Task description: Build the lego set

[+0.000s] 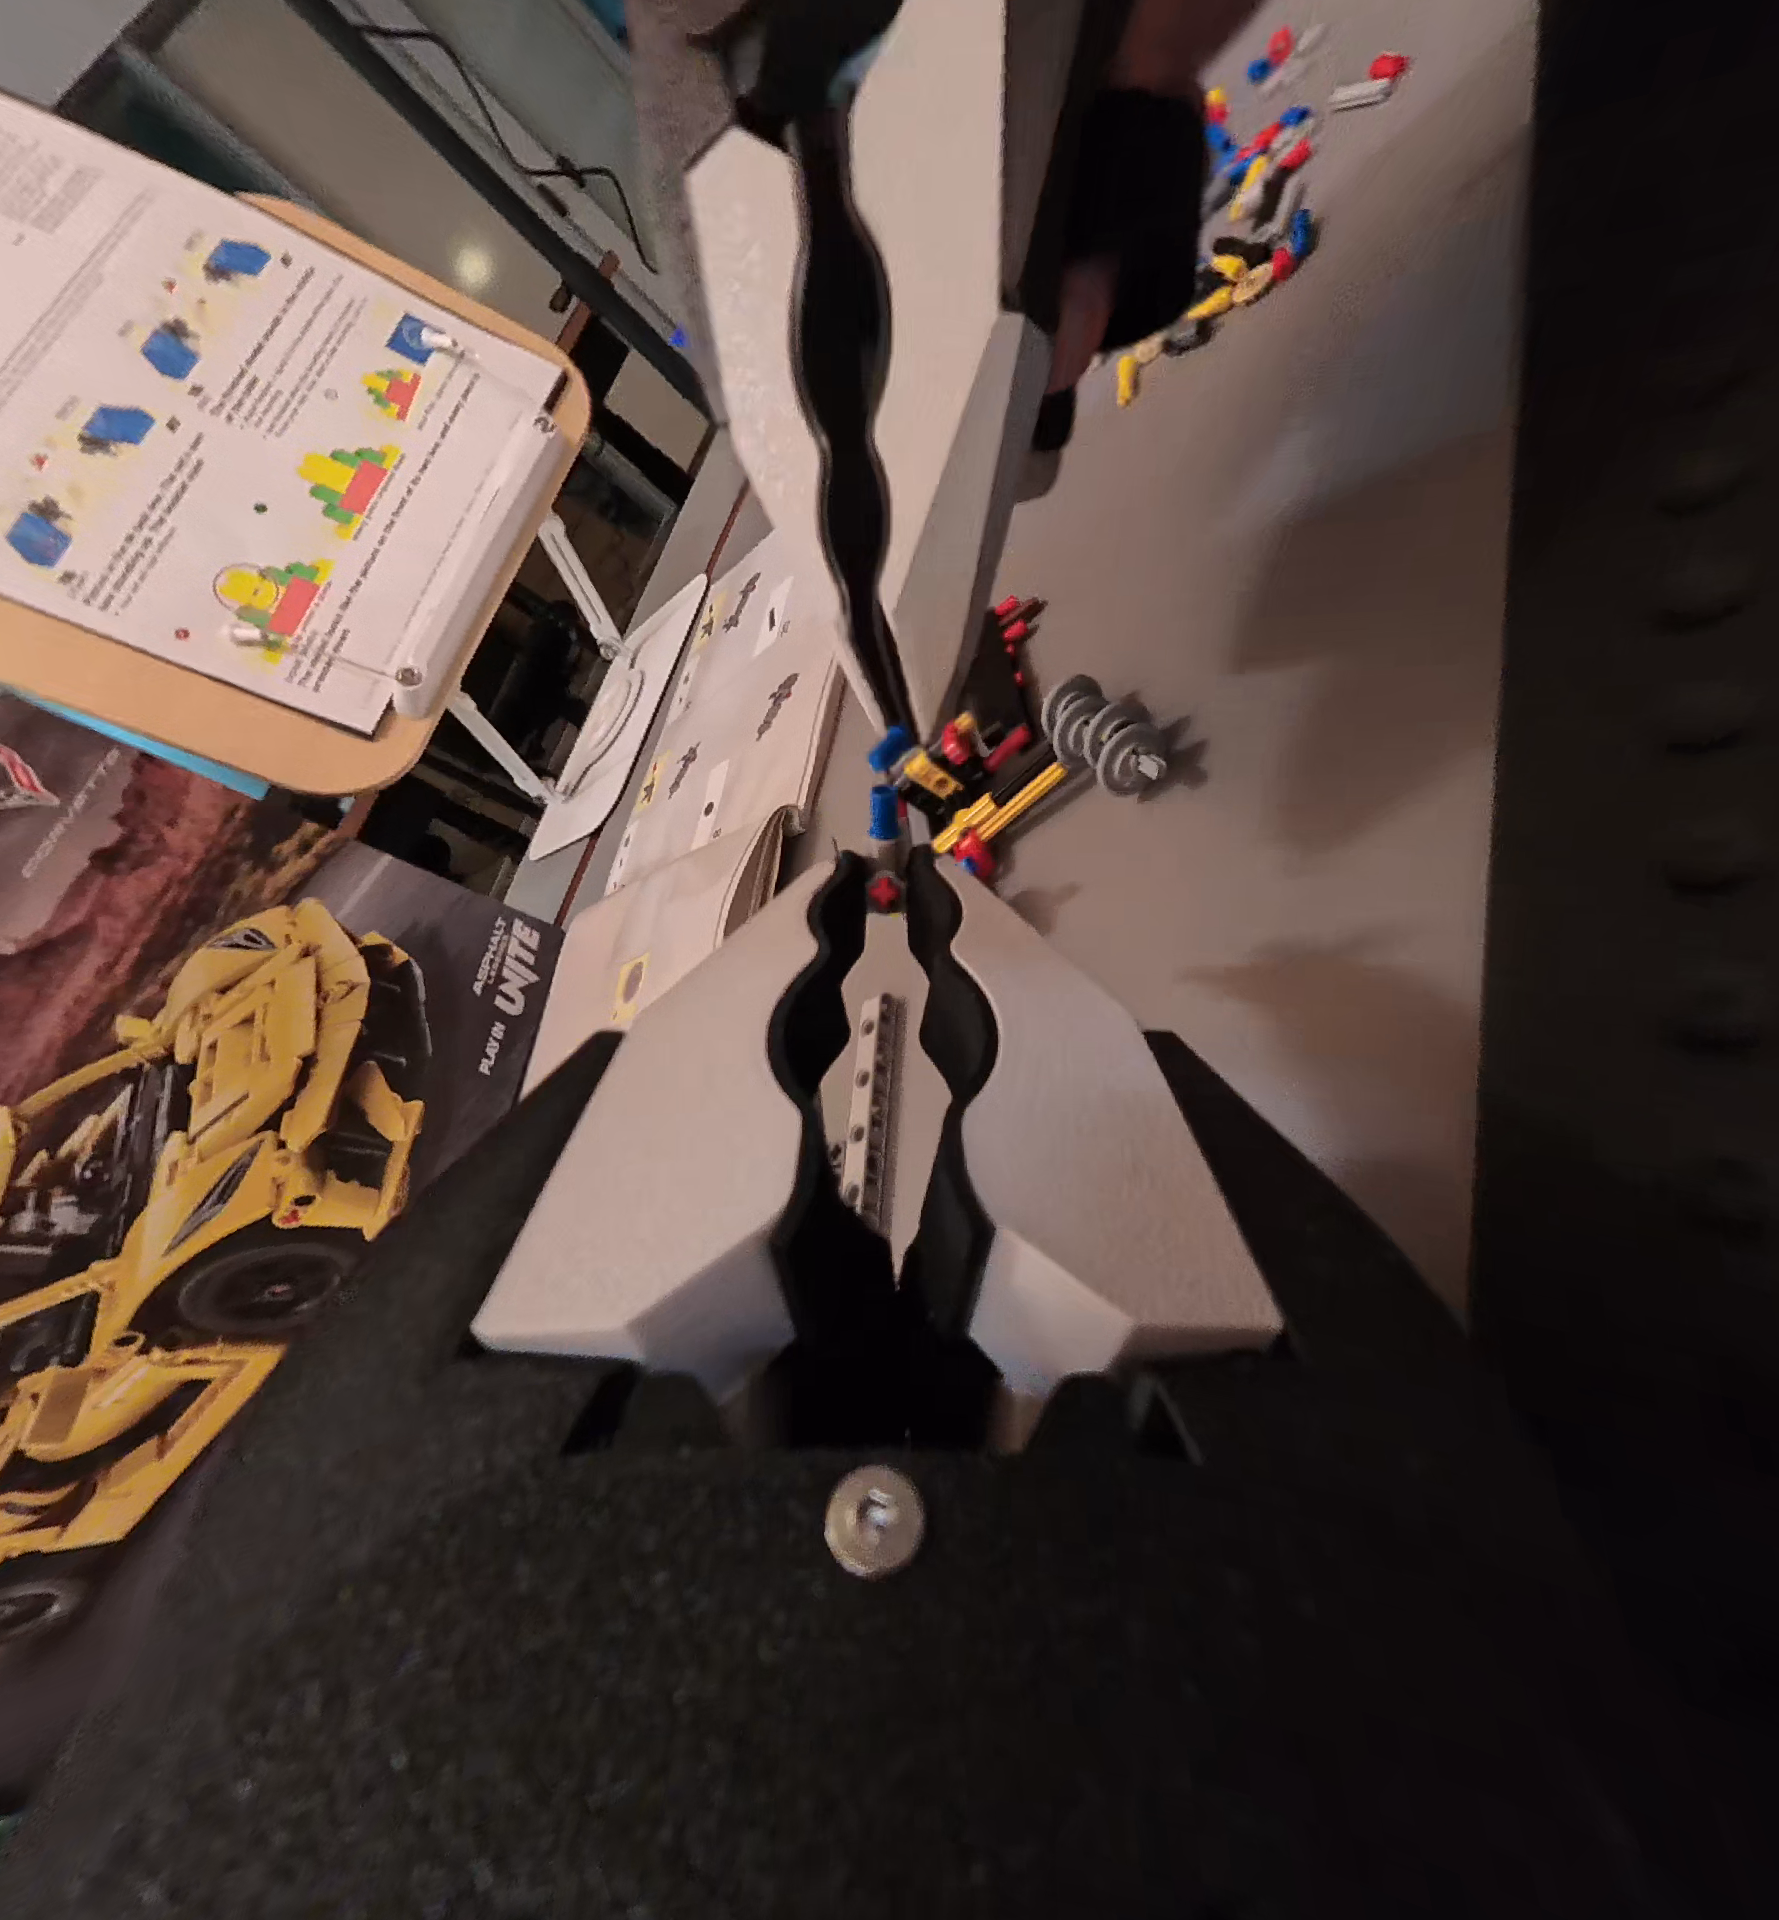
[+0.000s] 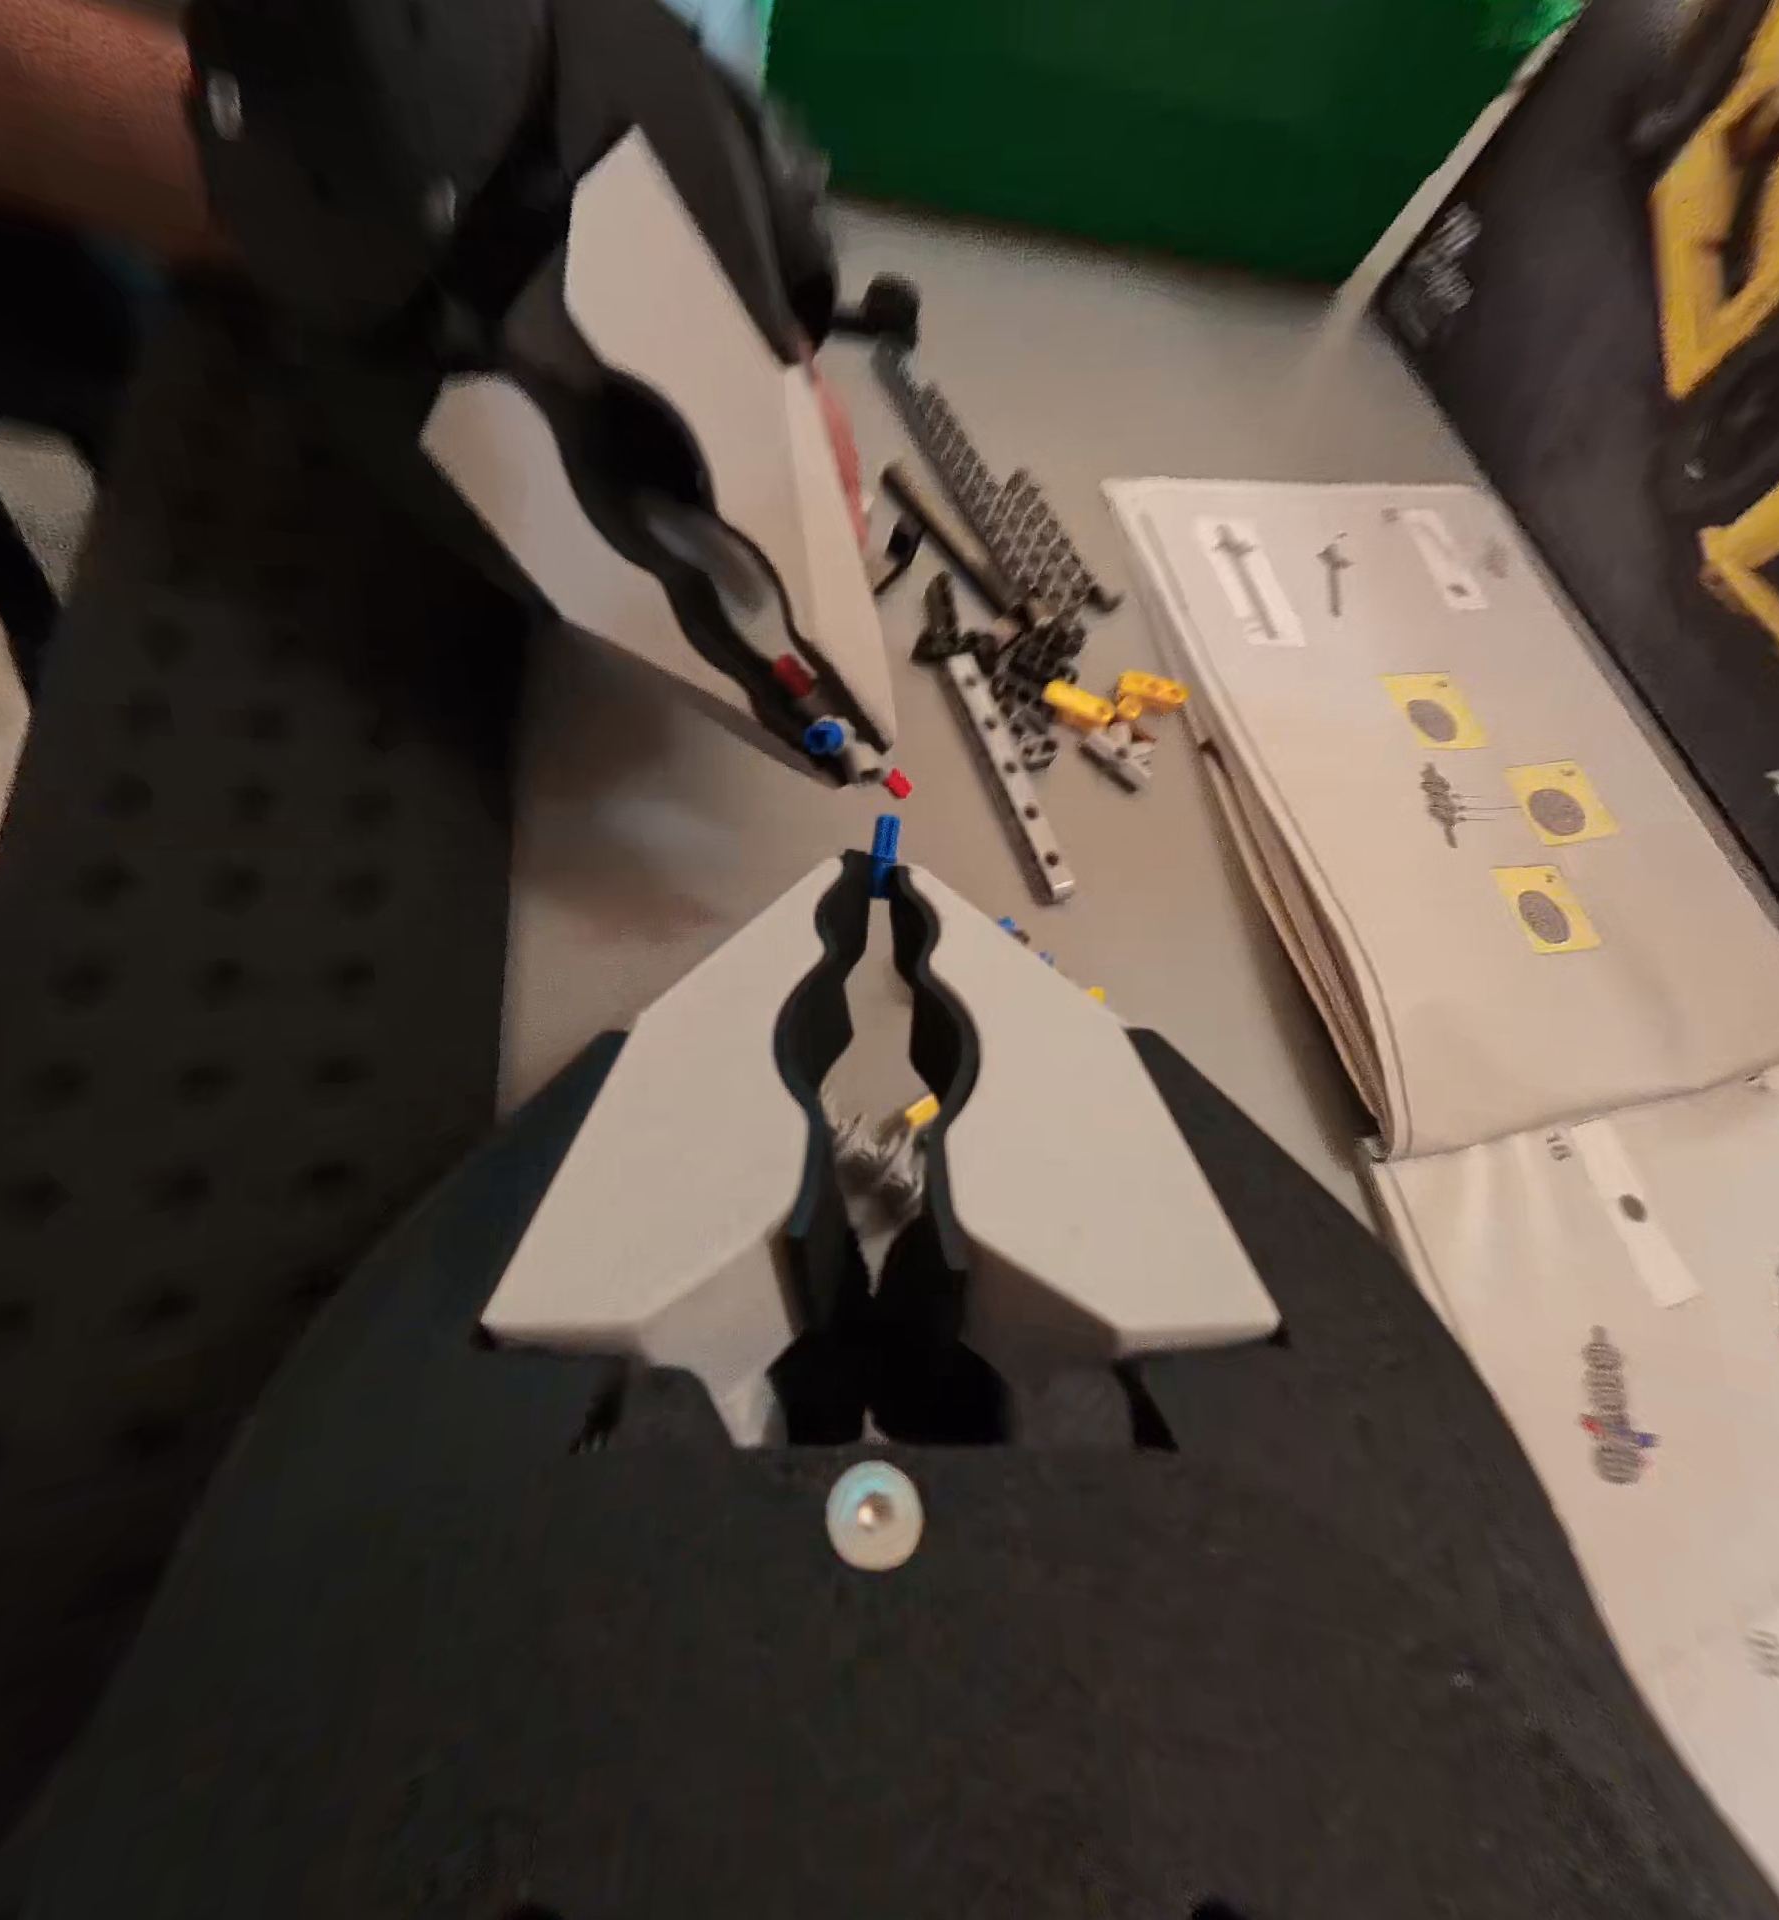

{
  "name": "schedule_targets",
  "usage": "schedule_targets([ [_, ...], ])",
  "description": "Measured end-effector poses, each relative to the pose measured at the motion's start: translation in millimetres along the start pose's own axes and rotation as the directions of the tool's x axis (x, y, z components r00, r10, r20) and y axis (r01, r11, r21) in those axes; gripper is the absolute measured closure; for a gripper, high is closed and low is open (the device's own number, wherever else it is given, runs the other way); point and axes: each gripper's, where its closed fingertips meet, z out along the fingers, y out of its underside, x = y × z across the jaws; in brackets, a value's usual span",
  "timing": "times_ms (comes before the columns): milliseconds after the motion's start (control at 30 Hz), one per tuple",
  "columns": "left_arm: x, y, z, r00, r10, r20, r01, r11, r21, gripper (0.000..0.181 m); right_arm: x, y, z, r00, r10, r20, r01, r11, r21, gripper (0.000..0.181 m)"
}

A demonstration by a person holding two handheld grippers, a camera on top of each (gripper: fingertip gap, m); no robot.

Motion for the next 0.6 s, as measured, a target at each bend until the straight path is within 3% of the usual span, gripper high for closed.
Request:
schedule_targets([
  [233,16,-2,3,0.996,0.075,-0.046,-0.075,0.997,0.0,0.175,-12,6,8,0.961,-0.274,0.047,0.277,0.956,-0.096,0.178],
  [600,24,3,7,0.992,0.086,-0.087,-0.089,0.996,-0.023,0.175,-15,21,15,0.926,-0.375,0.03,0.374,0.909,-0.183,0.178],
])
